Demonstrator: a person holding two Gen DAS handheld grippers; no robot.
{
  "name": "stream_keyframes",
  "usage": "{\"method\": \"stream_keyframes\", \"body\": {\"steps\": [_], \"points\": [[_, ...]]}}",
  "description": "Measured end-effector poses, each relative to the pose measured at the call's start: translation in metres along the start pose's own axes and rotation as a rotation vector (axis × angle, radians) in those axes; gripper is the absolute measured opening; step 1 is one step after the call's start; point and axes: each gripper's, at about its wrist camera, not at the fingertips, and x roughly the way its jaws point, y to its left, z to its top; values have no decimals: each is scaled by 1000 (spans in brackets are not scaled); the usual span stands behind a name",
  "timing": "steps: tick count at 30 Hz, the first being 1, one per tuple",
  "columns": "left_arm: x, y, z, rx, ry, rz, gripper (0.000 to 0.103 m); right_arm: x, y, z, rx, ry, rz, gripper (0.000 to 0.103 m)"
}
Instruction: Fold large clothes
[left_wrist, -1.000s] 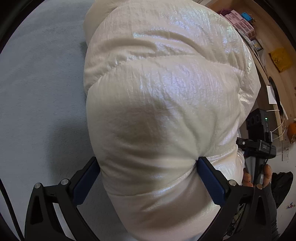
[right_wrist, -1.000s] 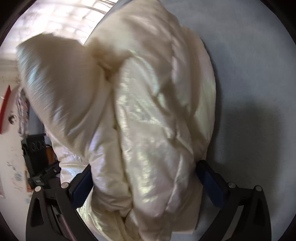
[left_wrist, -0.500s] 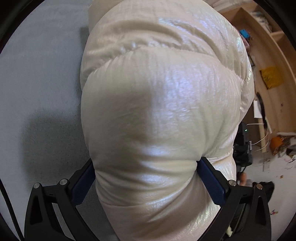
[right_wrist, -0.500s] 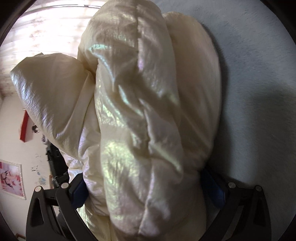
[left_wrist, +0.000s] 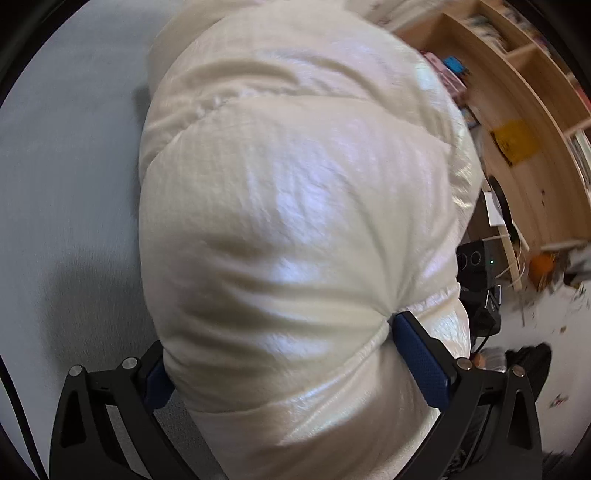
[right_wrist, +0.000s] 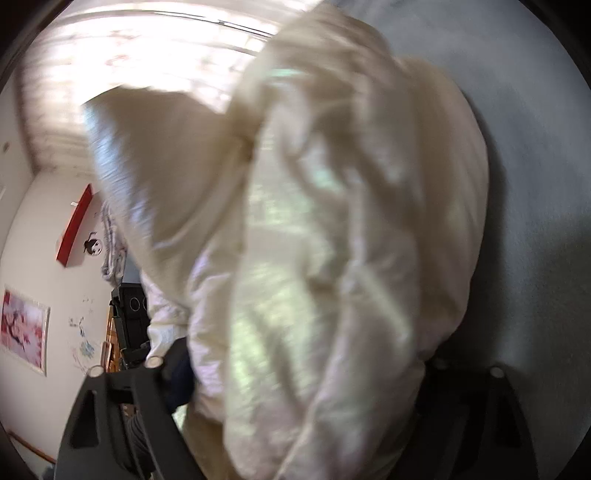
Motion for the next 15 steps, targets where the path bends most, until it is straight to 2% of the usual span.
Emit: {"method": "stream_keyframes", "body": {"steps": [2, 8, 12, 15], "points": [[-13, -2, -1, 17, -26, 2, 101, -4, 10, -5, -21, -20, 5, 76], [-63, -15, -9, 44, -106, 3, 101, 2, 60, -15, -106, -60, 21, 74], [-104, -4, -4, 56, -154, 17, 101, 11, 87, -13, -168, -62, 41, 74], [-150, 14, -2, 60, -194, 38, 101, 27, 112, -1, -204, -56, 72, 74]]}}
